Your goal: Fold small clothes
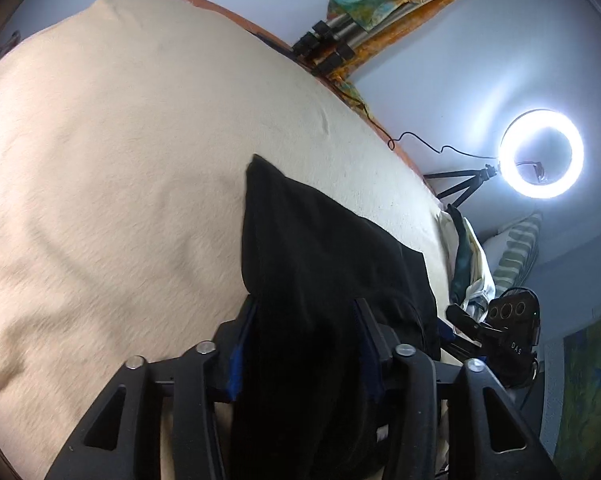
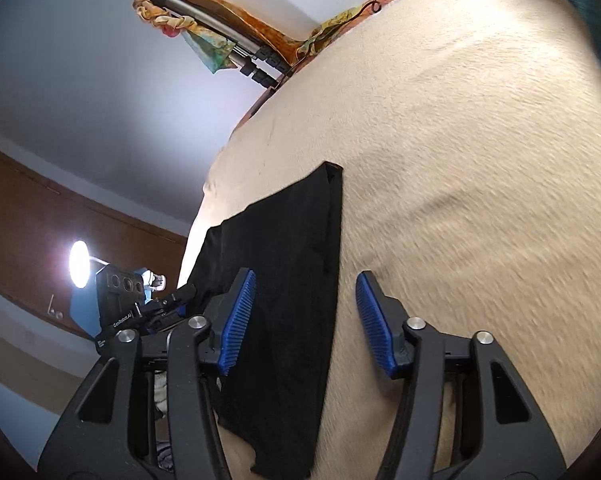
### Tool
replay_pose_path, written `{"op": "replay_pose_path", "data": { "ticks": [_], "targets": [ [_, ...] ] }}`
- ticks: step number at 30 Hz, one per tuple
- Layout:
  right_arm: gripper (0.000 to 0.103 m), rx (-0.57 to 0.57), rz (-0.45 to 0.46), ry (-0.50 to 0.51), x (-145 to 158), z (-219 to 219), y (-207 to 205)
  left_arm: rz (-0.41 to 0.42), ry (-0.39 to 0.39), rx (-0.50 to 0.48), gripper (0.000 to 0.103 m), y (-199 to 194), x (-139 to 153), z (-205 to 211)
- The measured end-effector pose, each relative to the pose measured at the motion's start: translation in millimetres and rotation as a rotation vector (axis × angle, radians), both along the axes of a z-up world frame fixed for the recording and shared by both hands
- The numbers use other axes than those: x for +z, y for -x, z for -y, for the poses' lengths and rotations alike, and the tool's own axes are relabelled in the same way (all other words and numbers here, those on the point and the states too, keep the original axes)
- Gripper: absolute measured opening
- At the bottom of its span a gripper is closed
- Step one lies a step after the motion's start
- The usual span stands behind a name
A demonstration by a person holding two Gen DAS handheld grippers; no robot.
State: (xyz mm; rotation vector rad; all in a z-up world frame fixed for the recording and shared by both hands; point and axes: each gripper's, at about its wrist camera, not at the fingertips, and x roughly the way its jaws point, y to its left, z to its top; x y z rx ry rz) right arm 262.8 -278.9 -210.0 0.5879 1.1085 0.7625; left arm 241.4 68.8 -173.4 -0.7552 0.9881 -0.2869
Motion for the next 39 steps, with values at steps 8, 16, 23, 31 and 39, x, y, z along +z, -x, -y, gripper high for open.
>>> {"op": "replay_pose_path", "data": {
  "ticks": [8,16,23,31,39],
  "targets": [
    [0.01,0.02,0.022,0.103,2.6,-24.8,-2.4,0.043,-0.153,0.008,0.01,-14.5,6.2,24.1],
    [0.006,0.043,0.26,0.295,46.6,-43.6,28.6,0.178,-0.334,-0.017,0.007,5.4,44.0,48.5],
    [0.006,0.043,0.405,0.354,89.7,-41.5,56.7,0.286,-0.407,-0.051,0.007,22.4,80.6,72.6],
    [0.006,0.007,0.509,0.408,131.0,-15.0,80.4,0.369,-0.396,-0.092,0.007,27.9,112.7,110.1],
    [0.006,-0.076,0.574,0.457,171.5,47.0,85.4,0.445,-0.357,-0.165,0.007,12.1,137.5,174.9]
  ]
}}
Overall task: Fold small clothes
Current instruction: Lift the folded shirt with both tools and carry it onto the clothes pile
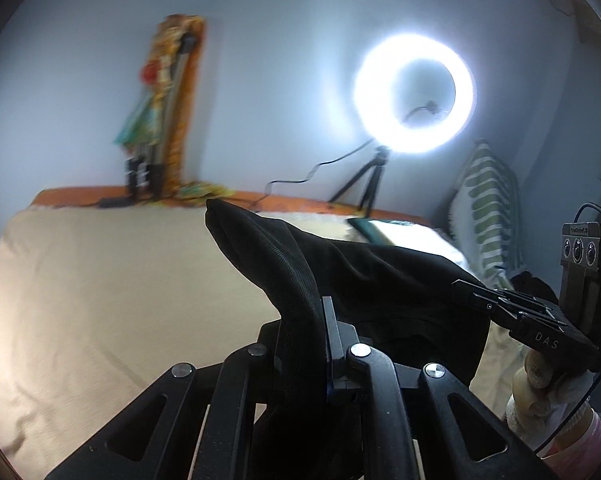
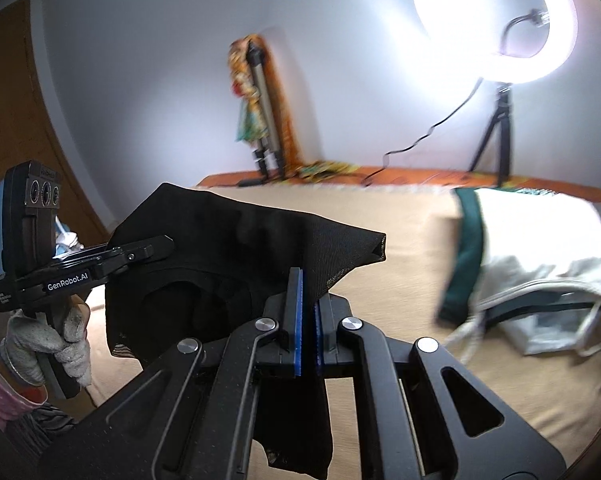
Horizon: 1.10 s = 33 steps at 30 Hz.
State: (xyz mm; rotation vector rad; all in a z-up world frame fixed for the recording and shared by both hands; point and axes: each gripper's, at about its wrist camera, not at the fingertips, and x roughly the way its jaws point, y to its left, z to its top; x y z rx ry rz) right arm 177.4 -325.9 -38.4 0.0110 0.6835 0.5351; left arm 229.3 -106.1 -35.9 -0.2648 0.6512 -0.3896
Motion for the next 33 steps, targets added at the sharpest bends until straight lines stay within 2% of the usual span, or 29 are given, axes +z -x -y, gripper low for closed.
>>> {"op": "replay_pose_path", "data": {
  "ticks": [9,21,25,29,31,33],
  "targets": [
    [0.006,-0.126,0.059,0.047,27.6,92.5,-15.9,0.051,0.044,-0.11,0.007,-45.6,13.1,103.6],
    [0.006,-0.288,0.137,0.13,63.5,211.7,-87.9,0.115,0.063,-0.192,0.007,-136.4,18.2,232.0],
    [0.005,-0.309,0.158,0.161,66.0,229.1,-121.0,0.135,0.065,-0.181,0.007,-168.3,17.3,256.1],
    [0.005,-0.315,0.162,0.206,54.6,237.0,-158.2,0.135,0.057,-0.155,0.007,-194.1,7.5,267.7],
    [0.005,-0.321,0.161,0.214,47.2,239.5,-166.5,0.119,0.052,-0.143,0.007,-206.8,-0.4,273.4],
    [0.005,-0.331,0.149,0.209,37.8,244.4,-180.3,0.068,0.045,-0.138,0.009,-221.8,-13.5,277.6]
  ]
}}
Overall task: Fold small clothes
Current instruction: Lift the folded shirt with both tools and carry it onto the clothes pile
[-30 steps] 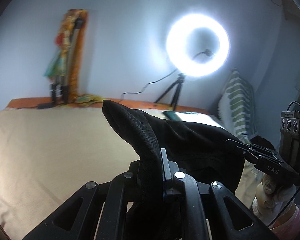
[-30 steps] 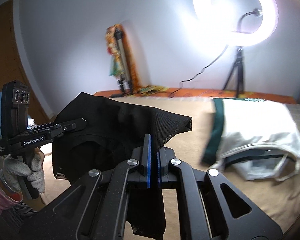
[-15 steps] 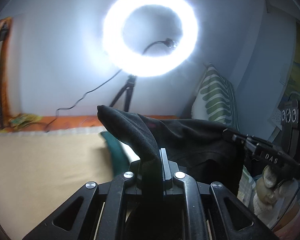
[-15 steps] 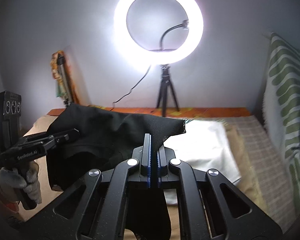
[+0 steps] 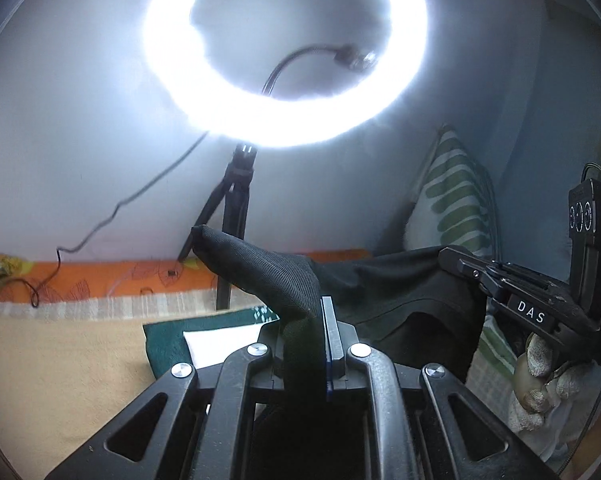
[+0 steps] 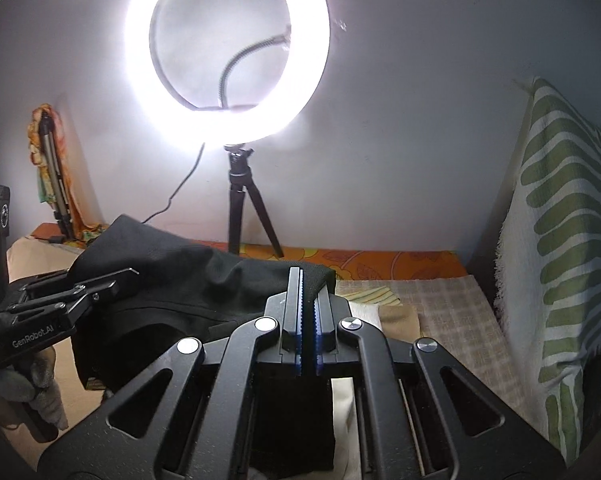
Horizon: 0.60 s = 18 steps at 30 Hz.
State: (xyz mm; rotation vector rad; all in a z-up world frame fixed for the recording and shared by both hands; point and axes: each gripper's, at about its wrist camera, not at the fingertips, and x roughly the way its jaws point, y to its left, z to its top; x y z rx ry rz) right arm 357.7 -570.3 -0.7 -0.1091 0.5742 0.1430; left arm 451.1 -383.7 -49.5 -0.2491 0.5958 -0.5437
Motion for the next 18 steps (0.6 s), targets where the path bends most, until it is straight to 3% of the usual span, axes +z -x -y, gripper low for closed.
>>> {"op": "replay_pose_path", "data": {
  "ticks": [1,3,4,7,8,11,14,18],
  "targets": [
    [0.005,-0.003,-0.027,-0.011,-7.8,2.9,-9.9,-0.034,-0.012,0.005,0.011,-6.7,-7.1,2.4],
    [0.006,-0.023,-0.086,-0.02,-20.8,8.0,-22.0,-0.063,-0.026,0.014,0.034,-10.7,-16.6,2.1],
    [0.009,-0.042,-0.097,-0.013,-24.1,9.1,-26.1,-0.068,-0.035,0.016,0.037,-11.3,-19.7,1.8],
    [0.049,-0.077,-0.159,-0.076,-37.4,26.0,-27.2,-0.073,-0.063,0.006,0.045,-8.7,-24.0,2.0],
    [0.052,-0.069,-0.161,-0.109,-39.1,31.1,-23.0,-0.07,-0.074,0.003,0.046,-7.7,-24.1,2.2],
    [0.052,-0.073,-0.169,-0.185,-44.7,49.2,-5.6,-0.061,-0.078,0.001,0.054,-1.8,-23.1,-3.3],
    [0.052,-0.053,-0.217,-0.322,-56.5,71.2,14.9,-0.072,-0.073,-0.001,0.054,4.1,-23.2,-13.3],
    [0.052,-0.037,-0.294,-0.399,-75.8,79.5,41.1,-0.083,-0.073,-0.002,0.054,14.8,-26.1,-27.4]
  ]
}}
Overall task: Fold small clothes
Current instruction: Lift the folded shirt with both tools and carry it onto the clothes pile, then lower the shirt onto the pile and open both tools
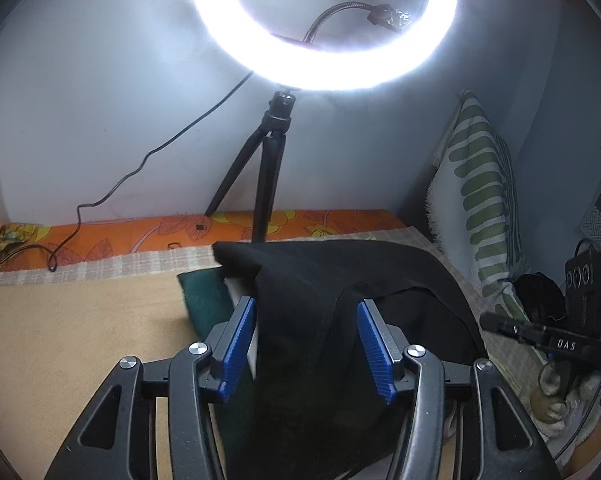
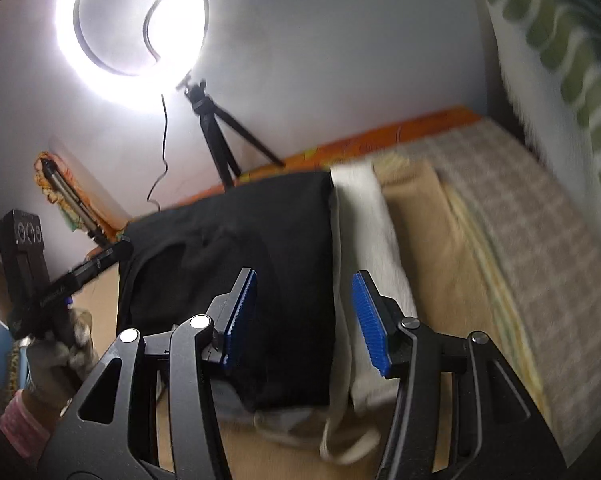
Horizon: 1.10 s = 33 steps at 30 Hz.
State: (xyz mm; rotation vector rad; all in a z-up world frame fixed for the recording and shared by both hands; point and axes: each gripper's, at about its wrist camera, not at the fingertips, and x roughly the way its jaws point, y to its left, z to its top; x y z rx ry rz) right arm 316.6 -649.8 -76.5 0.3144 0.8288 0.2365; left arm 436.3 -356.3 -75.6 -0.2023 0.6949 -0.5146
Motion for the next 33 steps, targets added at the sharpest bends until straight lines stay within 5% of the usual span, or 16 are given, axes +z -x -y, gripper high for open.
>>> {"op": "replay_pose_path", "data": {
  "ticks": [4,6,7,8,13,18,21,23,33],
  "targets": [
    [0.052,0.034,-0.036,-0.061,-15.4,-3.0,18.5,-0.056,0.02,-0.011,0.054,5.5,-10.2,-13.1],
    [0.036,0.044,-0.042,-0.02,-17.5,-10.9,21.2,-0.086,0.025,-0.008,0.054,7.0,-16.8,-16.2],
    [0.014,0.049,-0.052,0.01,-18.0,-16.2,19.4,-0.094,0.026,-0.006,0.054,8.5,-19.2,-16.4],
    [0.009,0.053,-0.063,0.029,-18.6,-19.8,17.8,-0.098,0.025,-0.006,0.054,9.9,-19.7,-15.4],
    [0.007,-0.025,-0.057,0.206,-7.6,-19.9,10.8,-0.139,0.001,-0.054,0.052,23.6,-24.9,-1.9],
    [0.007,-0.065,-0.091,0.273,-6.9,-15.1,4.6,-0.134,-0.091,-0.071,0.052,47.1,-27.3,14.3],
    [0.022,-0.065,-0.083,0.243,0.5,-20.1,13.9,-0.104,-0.136,-0.073,0.053,61.3,-20.7,16.3],
    [0.047,-0.081,-0.063,0.268,8.3,-27.4,23.7,-0.089,-0.145,-0.068,0.054,68.7,-14.5,13.3],
    [0.054,-0.113,0.05,0.287,63.2,-64.6,65.3,0.005,-0.153,-0.046,0.076,118.3,36.3,-20.0]
  ]
}}
